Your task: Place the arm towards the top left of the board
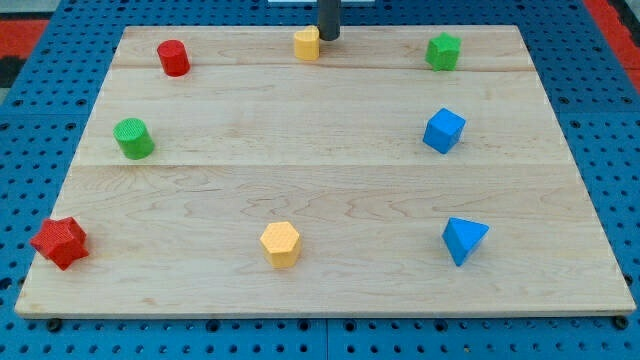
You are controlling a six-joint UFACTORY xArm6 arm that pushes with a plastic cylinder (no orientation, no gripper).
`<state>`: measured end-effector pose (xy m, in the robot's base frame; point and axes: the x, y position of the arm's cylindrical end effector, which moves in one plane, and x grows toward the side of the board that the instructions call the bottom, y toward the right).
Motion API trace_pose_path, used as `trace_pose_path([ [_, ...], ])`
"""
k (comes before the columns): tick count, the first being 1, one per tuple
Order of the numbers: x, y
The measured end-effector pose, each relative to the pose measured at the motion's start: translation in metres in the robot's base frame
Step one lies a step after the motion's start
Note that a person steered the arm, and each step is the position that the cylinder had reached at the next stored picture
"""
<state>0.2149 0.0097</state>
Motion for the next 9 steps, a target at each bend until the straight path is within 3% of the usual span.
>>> trace_pose_path([
  [1,0.008,0.028],
  [2,0.078,0.034],
  [3,0.104,-0.015],
  [5,0.120,-0.102],
  [9,0.109,-0.096],
])
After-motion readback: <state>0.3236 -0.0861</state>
